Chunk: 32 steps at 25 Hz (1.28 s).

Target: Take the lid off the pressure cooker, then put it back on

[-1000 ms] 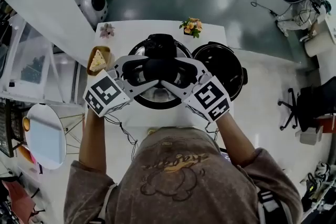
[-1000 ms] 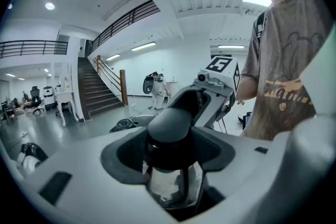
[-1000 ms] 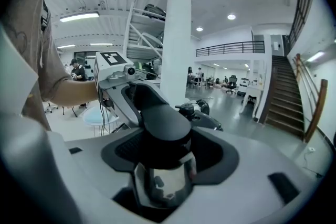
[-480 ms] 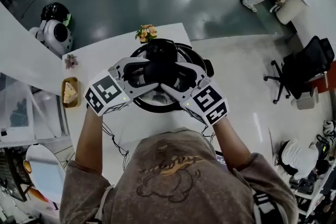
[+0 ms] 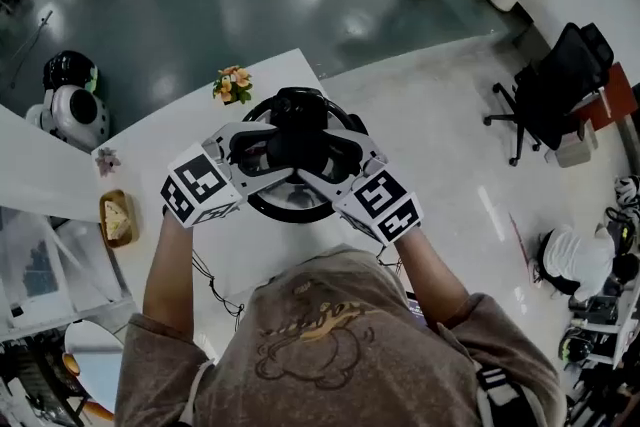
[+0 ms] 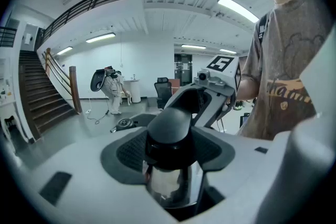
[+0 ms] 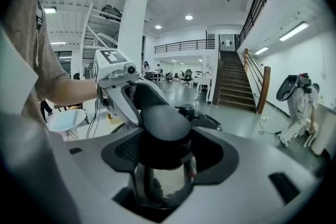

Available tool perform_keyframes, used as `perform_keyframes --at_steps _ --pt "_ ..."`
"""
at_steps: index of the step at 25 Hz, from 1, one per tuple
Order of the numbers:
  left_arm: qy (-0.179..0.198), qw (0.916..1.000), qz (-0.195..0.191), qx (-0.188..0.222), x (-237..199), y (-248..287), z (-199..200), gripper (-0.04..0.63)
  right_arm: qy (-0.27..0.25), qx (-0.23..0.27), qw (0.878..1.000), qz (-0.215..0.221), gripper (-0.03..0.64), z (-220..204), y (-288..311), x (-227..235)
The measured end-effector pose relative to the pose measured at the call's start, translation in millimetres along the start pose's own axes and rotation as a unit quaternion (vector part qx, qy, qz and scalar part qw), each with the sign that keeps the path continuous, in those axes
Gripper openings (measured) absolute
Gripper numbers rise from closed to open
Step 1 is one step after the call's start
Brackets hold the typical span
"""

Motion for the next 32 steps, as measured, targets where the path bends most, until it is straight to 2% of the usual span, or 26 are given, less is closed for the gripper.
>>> perform_keyframes --at_steps 8,21,32 --pt "0.017 0.9998 -0.009 -0.01 -7.8 13.1 0.6 0.261 0.018 0.004 1.0 -0.013 0.272 -8.3 2.4 11.2" --pt "-0.007 0.9995 -0.031 -0.003 -16.9 18.8 -17.5 0.262 0.035 -0.007 0.999 -0.009 0.27 -17.8 17.9 12.1" --pt "-0.012 0.9996 -0.025 -0.003 -17.6 16.0 -19.8 0.262 0.033 -0.012 0.999 -0.006 0.27 -16.4 20.7 10.9"
Point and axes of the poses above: the fingertips, and each gripper's own axes: y forward along the fingers, x to its right, z out of its top, the point moved 4 cm from there along -y, backward along the fingers, and after that the axes turned 4 degrees about -x, right-handed, at the moved point
